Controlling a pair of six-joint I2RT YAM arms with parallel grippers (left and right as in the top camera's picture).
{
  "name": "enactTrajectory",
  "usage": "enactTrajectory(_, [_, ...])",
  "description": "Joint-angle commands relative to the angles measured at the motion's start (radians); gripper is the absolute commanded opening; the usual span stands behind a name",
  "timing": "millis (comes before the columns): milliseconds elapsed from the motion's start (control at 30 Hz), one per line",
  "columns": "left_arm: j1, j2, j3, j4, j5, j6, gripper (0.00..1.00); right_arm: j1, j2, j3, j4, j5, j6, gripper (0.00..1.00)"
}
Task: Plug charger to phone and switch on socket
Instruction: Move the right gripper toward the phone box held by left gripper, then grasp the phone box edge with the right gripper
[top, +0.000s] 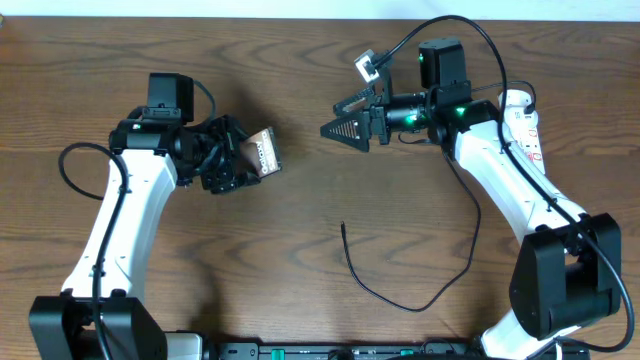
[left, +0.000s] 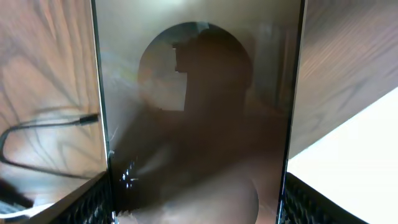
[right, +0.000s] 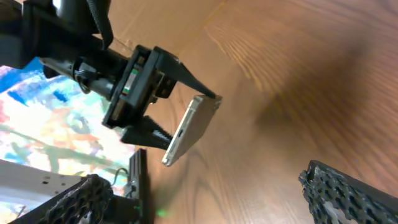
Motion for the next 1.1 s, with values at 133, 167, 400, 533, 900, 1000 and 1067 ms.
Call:
enactTrajectory(133, [-0.058, -0.018, 0.027, -0.001, -0.132, -0.008, 0.07, 0.050, 0.009, 0.024, -0.072, 0.134, 0.079, 0.99])
enactTrajectory(167, [-0.065, -0.018, 0.027, -0.001, -0.142, -0.014, 0.07, 0.061, 0.009, 0.024, -0.080, 0.159, 0.086, 0.99])
enactTrajectory(400, [-0.115, -0.018, 0.027, -0.001, -0.196, -0.013, 0.07, 0.176, 0.009, 0.024, -0.084, 0.289, 0.096, 0.99])
enactTrajectory(533, [-0.124, -0.018, 0.027, -0.001, -0.196, -0.013, 0.07, 0.206, 0.009, 0.024, -0.088, 0.344, 0.107, 0.99])
enactTrajectory(900, [-0.168, -0.017, 0.027, -0.001, -0.245, -0.013, 0.07, 0.314, 0.009, 0.023, -0.089, 0.642, 0.261, 0.99])
enactTrajectory(1000, [-0.176, -0.017, 0.027, -0.001, -0.244, -0.013, 0.07, 0.336, 0.009, 0.023, -0.089, 0.686, 0.276, 0.99])
enactTrajectory(1067, [-0.178, -0.017, 0.027, -0.001, -0.239, -0.013, 0.07, 0.354, 0.009, 0.023, -0.087, 0.710, 0.280, 0.99])
